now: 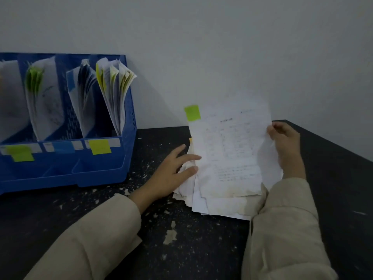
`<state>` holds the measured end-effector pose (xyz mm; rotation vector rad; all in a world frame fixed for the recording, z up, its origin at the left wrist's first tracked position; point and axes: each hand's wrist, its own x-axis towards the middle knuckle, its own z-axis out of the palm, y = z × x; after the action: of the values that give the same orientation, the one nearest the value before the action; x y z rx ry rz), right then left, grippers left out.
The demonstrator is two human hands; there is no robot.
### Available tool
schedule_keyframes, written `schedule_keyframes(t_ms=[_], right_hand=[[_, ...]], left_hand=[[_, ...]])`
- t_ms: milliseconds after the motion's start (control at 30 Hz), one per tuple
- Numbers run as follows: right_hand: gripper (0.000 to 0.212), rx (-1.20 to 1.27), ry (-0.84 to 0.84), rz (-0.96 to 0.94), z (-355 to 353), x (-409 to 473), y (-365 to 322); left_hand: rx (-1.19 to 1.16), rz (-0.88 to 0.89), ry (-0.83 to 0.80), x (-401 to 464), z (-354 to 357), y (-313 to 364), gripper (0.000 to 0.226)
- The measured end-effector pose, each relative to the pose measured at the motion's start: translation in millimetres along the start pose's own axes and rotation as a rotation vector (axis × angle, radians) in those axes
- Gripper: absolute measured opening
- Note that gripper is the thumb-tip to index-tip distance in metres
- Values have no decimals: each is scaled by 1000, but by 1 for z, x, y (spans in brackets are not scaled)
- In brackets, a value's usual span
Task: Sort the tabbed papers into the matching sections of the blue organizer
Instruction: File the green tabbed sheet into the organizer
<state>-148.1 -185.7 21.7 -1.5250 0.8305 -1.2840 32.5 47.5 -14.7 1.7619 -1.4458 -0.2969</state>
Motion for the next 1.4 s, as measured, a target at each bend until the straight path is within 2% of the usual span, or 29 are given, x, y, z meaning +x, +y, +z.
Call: schedule_keyframes(t_ms=[100,267,433,567,667,767,967,1133,1267,1400], right_hand=[[6,214,-62,23,12,0,-7],[11,428,-166,30,32,-1,-28],[13,514,-263,-26,61,-12,-59],[14,511,-354,-49,87,-24,-80],[18,446,-463,-63,109,-35,-91],[18,358,-572,-112,141,-55,-102],[22,361,-821,-193,208,-112,-123],[23,293,-1013,-297,264,-157,-132],[24,285,-1138,-273,305,-186,-137],[21,354,-1275,-112,327,-200,-144]], left_hand=[[-167,-48,36,4,-8,7,35],[-267,46,122,9,-26,21,39],[-194,114,276,10,-61,30,41],[-138,172,368,-1,-105,36,45],[-115,158,417,-15,-138,40,46],[4,133,484,-35,-174,40,50],[216,59,770,-107,-240,36,44],[261,-62,985,-158,-264,27,44],[293,-146,1112,-181,-272,24,46],[368,-193,1209,-193,-273,27,46]])
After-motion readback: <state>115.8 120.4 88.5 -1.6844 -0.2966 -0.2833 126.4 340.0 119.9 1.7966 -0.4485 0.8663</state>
